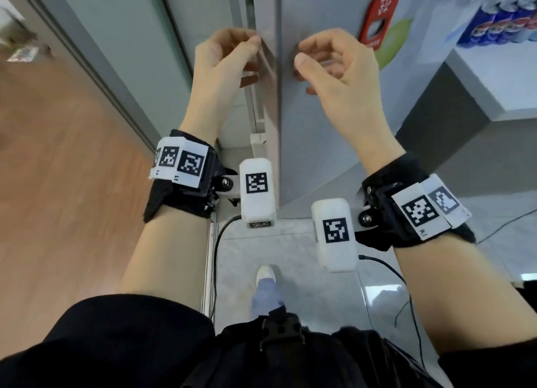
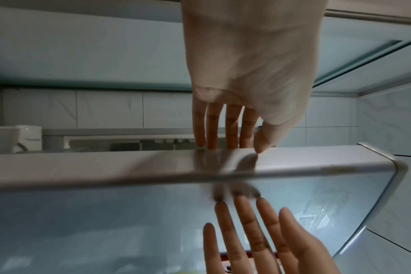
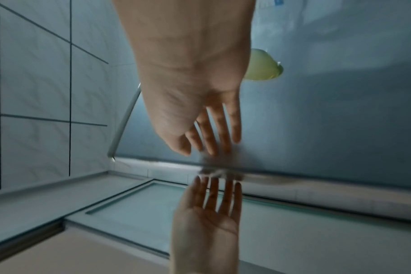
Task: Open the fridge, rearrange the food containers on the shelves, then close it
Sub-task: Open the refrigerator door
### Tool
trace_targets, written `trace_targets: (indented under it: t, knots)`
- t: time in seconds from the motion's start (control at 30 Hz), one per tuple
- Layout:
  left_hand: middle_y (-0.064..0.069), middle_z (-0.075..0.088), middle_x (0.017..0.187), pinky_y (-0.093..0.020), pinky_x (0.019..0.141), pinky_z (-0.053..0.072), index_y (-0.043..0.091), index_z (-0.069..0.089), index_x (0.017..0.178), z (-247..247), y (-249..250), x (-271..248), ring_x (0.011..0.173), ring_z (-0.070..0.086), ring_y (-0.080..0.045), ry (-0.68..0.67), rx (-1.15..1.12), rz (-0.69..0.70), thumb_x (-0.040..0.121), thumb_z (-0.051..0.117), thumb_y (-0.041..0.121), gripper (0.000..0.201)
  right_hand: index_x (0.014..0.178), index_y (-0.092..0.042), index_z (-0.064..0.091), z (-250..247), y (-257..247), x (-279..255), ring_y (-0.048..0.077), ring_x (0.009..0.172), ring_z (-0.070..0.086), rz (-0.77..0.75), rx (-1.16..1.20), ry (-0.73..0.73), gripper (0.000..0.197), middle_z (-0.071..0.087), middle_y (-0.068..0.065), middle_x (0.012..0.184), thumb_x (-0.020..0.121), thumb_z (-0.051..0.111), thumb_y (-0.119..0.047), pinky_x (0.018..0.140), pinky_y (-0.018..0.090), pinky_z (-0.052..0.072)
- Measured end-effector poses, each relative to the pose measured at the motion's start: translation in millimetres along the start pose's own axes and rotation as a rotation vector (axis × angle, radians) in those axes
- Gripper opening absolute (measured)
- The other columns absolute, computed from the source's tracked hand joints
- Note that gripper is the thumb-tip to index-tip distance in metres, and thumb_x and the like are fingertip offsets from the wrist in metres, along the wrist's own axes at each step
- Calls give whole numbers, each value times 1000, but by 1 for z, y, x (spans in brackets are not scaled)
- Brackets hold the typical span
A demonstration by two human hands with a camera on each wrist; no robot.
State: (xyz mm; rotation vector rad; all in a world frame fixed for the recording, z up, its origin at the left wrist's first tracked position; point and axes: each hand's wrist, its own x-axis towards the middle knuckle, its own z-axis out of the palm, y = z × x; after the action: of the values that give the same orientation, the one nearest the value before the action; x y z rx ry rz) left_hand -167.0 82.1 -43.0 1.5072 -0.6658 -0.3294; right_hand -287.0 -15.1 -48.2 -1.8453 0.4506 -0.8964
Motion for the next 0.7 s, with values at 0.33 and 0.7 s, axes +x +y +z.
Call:
trace_targets:
  t: [0.33,0.7]
  knots:
    - [5,69,77,-41,88,56,14,66,85,53,34,-90,82,72,-24,-460,51,68,94,51,12,18,96,-14,47,-49,-21,-99,25,88,59,-143,-126,665,35,58,13,97,76,73,-25,78,44,54]
    - [-5,55,80,-45,59,47,10,52,93,112,19,-92,66,54,-33,-111,-104,508,91,45,6,8,134,8,32,-93,-1,-146,27,127,41,1,-307,1077,67,42,18,135,74,60,-3,114,33,28]
